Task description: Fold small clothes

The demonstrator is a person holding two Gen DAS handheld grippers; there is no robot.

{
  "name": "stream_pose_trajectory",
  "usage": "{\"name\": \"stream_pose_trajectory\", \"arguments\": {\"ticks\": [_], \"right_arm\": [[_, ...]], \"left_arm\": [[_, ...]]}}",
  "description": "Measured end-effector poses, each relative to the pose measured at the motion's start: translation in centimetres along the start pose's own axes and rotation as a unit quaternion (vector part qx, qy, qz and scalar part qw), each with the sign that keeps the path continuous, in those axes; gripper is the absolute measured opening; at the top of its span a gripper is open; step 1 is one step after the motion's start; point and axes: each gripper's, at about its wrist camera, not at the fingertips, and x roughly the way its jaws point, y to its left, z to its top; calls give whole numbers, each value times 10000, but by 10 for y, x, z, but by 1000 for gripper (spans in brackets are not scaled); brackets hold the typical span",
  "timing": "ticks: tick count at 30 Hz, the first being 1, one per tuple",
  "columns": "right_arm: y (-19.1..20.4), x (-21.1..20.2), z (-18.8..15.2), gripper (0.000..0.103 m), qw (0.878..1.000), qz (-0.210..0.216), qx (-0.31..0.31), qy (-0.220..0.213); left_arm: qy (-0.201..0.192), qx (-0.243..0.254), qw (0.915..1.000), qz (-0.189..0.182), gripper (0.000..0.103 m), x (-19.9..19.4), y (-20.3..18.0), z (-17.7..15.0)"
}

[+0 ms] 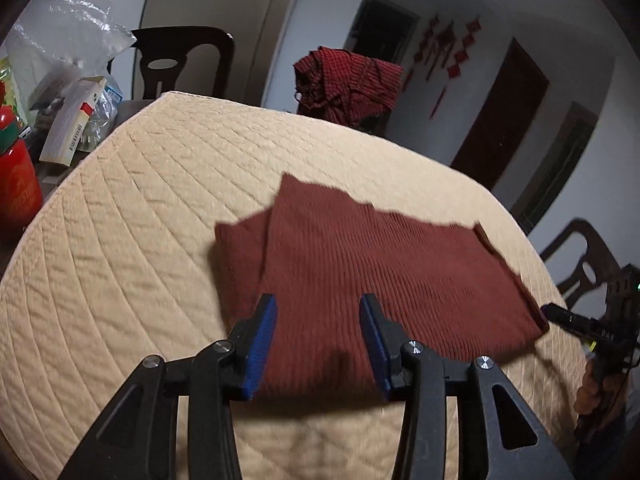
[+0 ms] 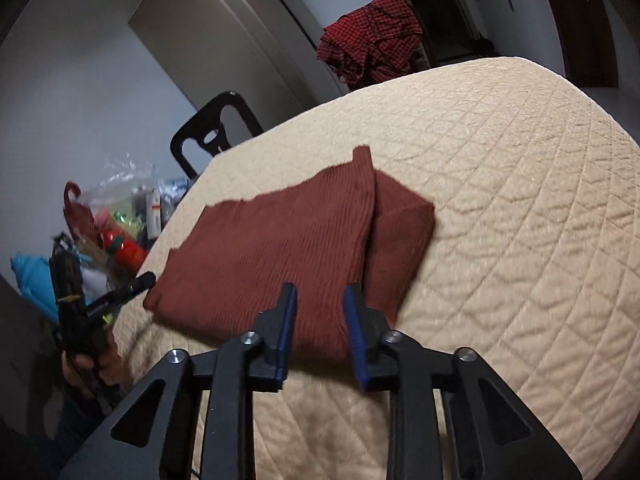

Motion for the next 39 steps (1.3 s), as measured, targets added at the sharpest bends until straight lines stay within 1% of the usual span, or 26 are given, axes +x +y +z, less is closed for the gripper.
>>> {"name": "stream_pose_trajectory", "arguments": {"ticks": [2, 3, 4, 5, 6, 7, 9, 10, 13, 15, 17, 18, 20, 22, 24, 25, 27, 29, 32, 33, 35, 37, 39], "right_arm": [[0, 2, -5, 21, 9998, -130, -123, 32], [-4, 8, -6, 20, 9989, -417, -154, 111], [-11, 12, -6, 15, 9979, -621, -100, 182], [-15, 13, -6, 9, 9973, -699, -9, 214], [-18, 11, -5, 9, 9976, -664, 80, 173], [-17, 6, -4, 9, 9973, -729, 69, 92], [-9, -3, -3, 9, 9956, -923, -115, -80], [-6, -6, -4, 9, 9954, -946, -136, -122], [2, -11, -6, 9, 9961, -843, -187, -172], [10, -8, -8, 9, 9974, -651, -277, -150], [14, 1, -9, 9, 9987, -437, -269, -46], [11, 7, -10, 9, 9989, -406, -215, 59], [2, 18, -14, 9, 9972, -705, -144, 220], [-5, 14, -15, 8, 9978, -642, 29, 176], [6, 7, -13, 9, 9965, -811, -168, 62], [16, 6, -12, 9, 9964, -778, -322, 26], [32, 11, -10, 9, 9980, -458, -433, 48], [50, 25, -11, 9, 9980, -165, -580, 168], [62, 50, -14, 9, 9968, -77, -676, 425], [63, 57, -16, 9, 9962, -37, -711, 500], [58, 67, -20, 9, 9948, -236, -731, 669], [54, 63, -22, 9, 9957, -150, -655, 637], [54, 55, -23, 10, 9957, -168, -673, 609]], "left_arm": [[6, 166, 9998, 129, 46, 3, -2, -7], [70, 153, 9997, 183, 45, 6, -2, -10], [141, 105, 9996, 229, 44, 10, 0, -11], [116, 87, 9996, 234, 44, 9, 1, -9], [108, 114, 9995, 265, 44, 7, 0, -8], [116, 158, 9993, 324, 44, 6, -2, -8], [97, 229, 9990, 372, 44, 1, -6, -8], [77, 246, 9990, 362, 44, -2, -8, -9], [-9, 284, 9992, 270, 44, -9, -18, -9], [-114, 401, 9990, 172, 44, -12, -28, -7], [-154, 539, 9982, 230, 44, -8, -35, -6], [-95, 513, 9983, 262, 44, -4, -35, -6], [150, 412, 9982, 409, 44, 8, -28, -10], [331, 417, 9967, 606, 44, 14, -24, -16], [288, 468, 9967, 595, 44, 8, -29, -18], [257, 500, 9968, 562, 44, 5, -34, -18], [221, 583, 9973, 378, 44, 3, -49, -17], [249, 755, 9967, 147, 44, 8, -72, -18], [465, 911, 9947, -90, 44, 24, -96, -22], [503, 967, 9940, -101, 44, 29, -100, -24], [666, 1054, 9922, 92, 44, 41, -104, -30], [608, 1029, 9928, 40, 44, 36, -102, -30], [676, 995, 9927, 33, 44, 34, -100, -30]]}}
